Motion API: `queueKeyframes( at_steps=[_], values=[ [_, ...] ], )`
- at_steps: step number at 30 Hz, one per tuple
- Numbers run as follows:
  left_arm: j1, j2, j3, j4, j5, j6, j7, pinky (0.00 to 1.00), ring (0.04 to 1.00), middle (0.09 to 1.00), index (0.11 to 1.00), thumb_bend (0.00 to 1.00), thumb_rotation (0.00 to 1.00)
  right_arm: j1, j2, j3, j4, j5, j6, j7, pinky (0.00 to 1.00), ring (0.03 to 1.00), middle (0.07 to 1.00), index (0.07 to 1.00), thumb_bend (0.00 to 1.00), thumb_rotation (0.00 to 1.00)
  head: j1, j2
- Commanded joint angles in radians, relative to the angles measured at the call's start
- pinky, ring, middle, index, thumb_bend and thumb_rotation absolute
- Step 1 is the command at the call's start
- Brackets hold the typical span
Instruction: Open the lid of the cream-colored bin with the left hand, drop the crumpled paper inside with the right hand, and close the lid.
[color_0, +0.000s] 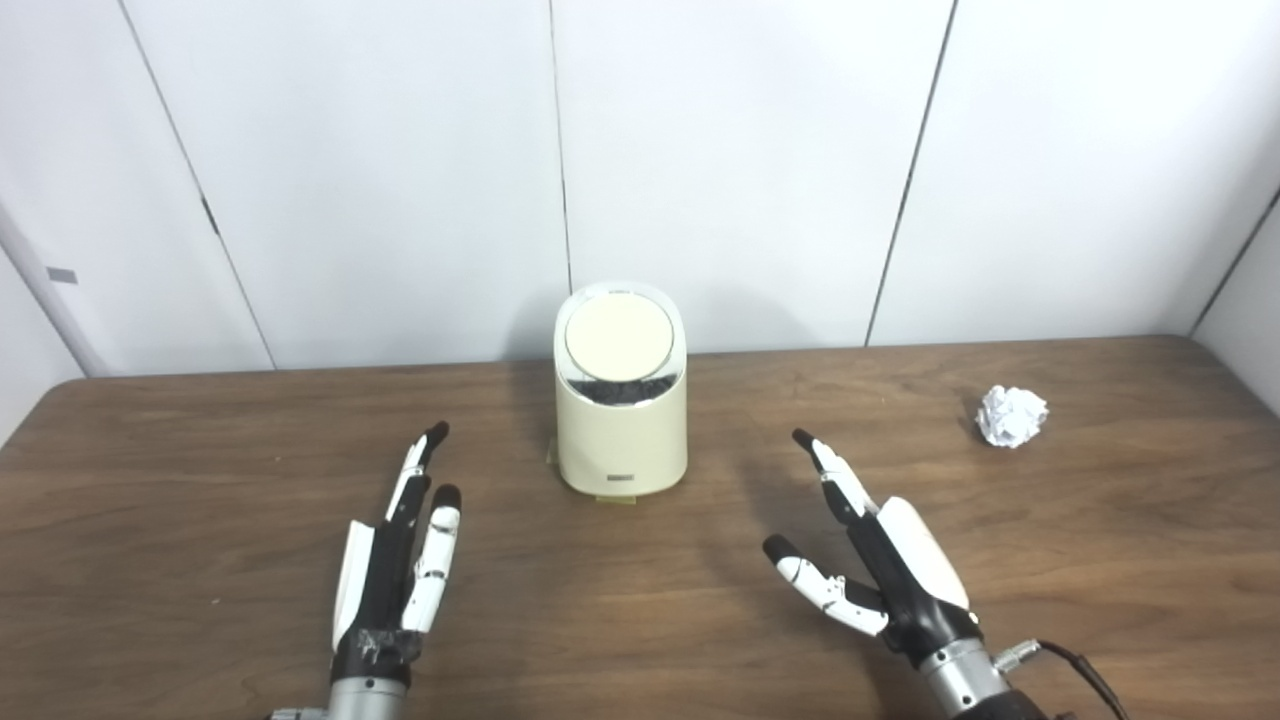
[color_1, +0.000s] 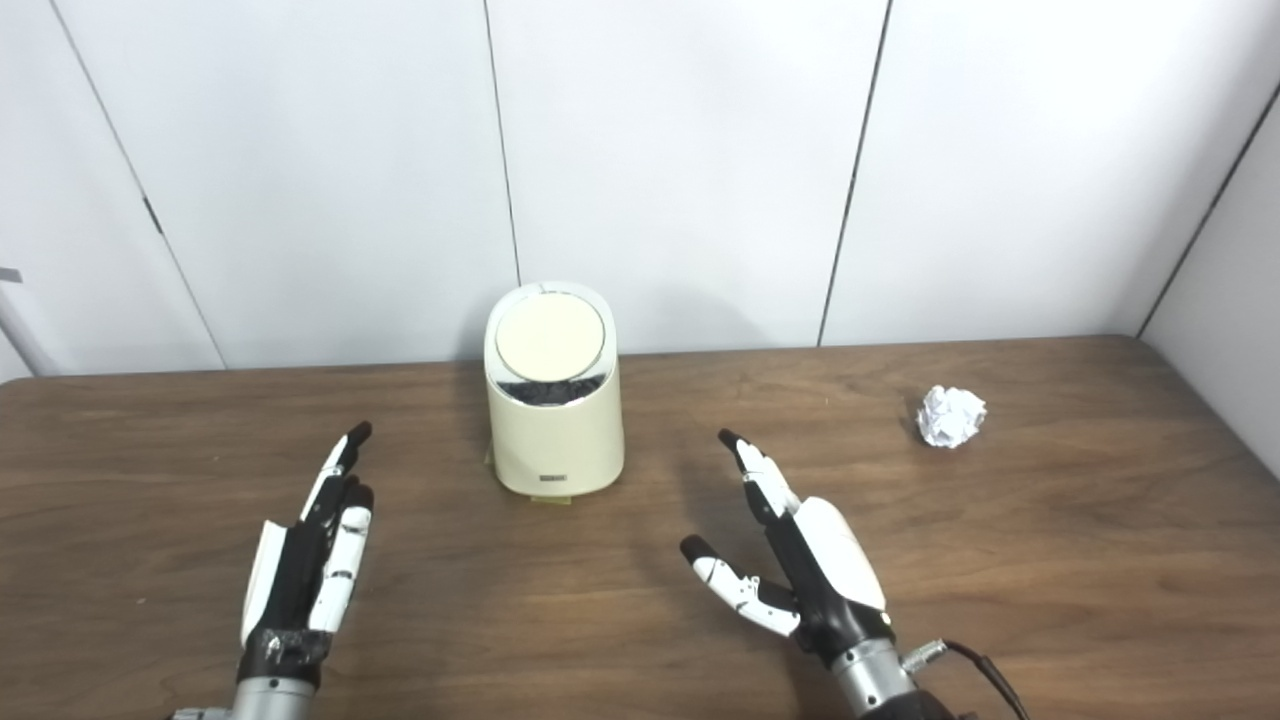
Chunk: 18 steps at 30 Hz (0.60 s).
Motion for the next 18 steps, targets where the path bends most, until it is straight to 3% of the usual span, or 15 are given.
queueKeyframes(
  at_steps=[1,13,18],
  values=[
    [-0.03,0.002,0.002,-0.008,0.012,-0.03,0.015,0.97,1.0,1.0,1.0,0.32,1.0,-0.033,-0.002,-0.007,-0.025,-0.001,-0.017,-0.023,0.93,1.0,1.0,1.0,0.15,0.72,0.0,0.001],
    [-0.037,0.012,0.005,-0.002,0.012,-0.018,0.007,0.98,1.0,1.0,1.0,0.32,0.99,-0.041,0.002,-0.001,-0.011,-0.009,-0.018,-0.031,0.93,1.0,1.0,1.0,0.16,0.74,-0.008,-0.006],
    [-0.066,0.016,0.018,-0.017,-0.01,0.025,-0.009,1.0,1.0,1.0,1.0,0.41,0.94,-0.051,0.005,0.003,0.009,-0.013,-0.012,-0.037,0.94,1.0,1.0,0.996,0.15,0.7,-0.003,-0.015]
  ],
)
